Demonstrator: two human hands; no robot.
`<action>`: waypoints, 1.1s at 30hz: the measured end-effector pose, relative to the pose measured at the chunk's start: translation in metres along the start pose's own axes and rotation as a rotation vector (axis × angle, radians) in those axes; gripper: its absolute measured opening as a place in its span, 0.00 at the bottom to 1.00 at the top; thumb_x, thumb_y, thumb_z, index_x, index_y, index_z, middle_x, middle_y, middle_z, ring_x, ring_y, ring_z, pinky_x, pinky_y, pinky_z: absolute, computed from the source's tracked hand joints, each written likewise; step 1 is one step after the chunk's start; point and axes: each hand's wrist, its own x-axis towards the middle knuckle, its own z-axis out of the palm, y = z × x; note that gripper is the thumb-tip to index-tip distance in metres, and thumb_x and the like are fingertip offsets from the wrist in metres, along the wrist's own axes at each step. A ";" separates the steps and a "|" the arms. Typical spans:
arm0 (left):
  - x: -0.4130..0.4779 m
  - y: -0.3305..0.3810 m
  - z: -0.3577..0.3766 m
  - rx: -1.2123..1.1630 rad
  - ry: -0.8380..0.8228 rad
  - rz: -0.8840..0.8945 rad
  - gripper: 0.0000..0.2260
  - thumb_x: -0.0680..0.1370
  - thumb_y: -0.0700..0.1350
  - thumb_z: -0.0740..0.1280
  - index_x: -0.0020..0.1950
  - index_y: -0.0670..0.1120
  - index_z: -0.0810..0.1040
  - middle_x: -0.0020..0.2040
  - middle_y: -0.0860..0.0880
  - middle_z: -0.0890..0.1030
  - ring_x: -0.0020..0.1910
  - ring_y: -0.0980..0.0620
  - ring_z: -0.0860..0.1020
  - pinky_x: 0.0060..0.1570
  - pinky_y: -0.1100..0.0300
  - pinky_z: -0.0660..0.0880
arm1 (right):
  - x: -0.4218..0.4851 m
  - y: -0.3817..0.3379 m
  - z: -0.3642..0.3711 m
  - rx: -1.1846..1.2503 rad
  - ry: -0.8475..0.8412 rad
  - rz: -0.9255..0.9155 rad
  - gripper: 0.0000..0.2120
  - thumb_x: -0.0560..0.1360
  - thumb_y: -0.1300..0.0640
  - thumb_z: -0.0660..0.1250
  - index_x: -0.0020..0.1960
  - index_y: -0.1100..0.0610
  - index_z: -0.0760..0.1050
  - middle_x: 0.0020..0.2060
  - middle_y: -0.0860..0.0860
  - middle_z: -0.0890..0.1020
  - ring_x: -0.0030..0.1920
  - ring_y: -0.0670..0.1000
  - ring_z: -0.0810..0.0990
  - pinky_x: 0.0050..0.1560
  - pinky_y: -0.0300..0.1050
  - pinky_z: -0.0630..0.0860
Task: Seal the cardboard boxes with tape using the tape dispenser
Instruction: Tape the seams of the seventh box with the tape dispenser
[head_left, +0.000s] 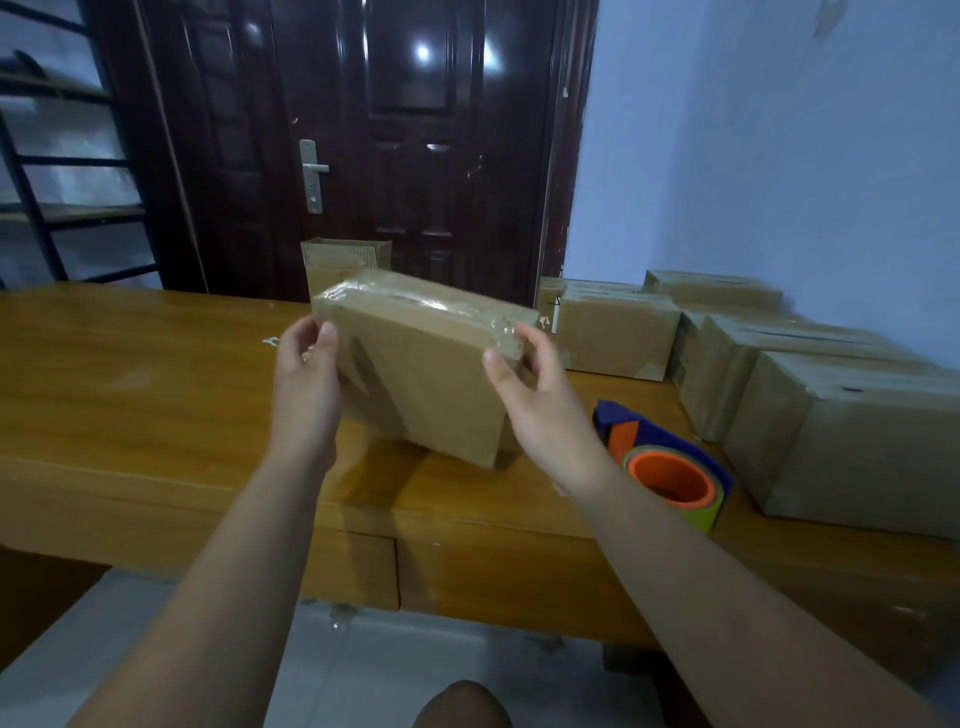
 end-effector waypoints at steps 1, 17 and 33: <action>0.002 0.005 0.004 -0.030 -0.008 0.026 0.15 0.82 0.52 0.57 0.68 0.55 0.67 0.61 0.56 0.72 0.61 0.54 0.71 0.59 0.56 0.70 | 0.005 -0.003 -0.005 -0.025 0.030 -0.057 0.28 0.77 0.40 0.60 0.74 0.43 0.57 0.73 0.45 0.64 0.70 0.44 0.62 0.69 0.49 0.65; 0.012 -0.031 0.156 -0.084 -0.492 -0.170 0.17 0.82 0.50 0.55 0.71 0.51 0.68 0.60 0.56 0.73 0.68 0.50 0.68 0.63 0.54 0.66 | 0.092 0.052 -0.134 -0.087 0.462 0.144 0.15 0.82 0.56 0.55 0.68 0.51 0.67 0.51 0.52 0.76 0.37 0.48 0.74 0.37 0.44 0.71; 0.012 -0.069 0.193 0.079 -0.599 -0.164 0.24 0.80 0.43 0.62 0.74 0.58 0.60 0.62 0.54 0.68 0.59 0.58 0.68 0.47 0.65 0.68 | 0.115 0.093 -0.140 -1.001 0.392 0.039 0.23 0.80 0.61 0.57 0.74 0.54 0.63 0.77 0.52 0.56 0.77 0.54 0.47 0.77 0.52 0.47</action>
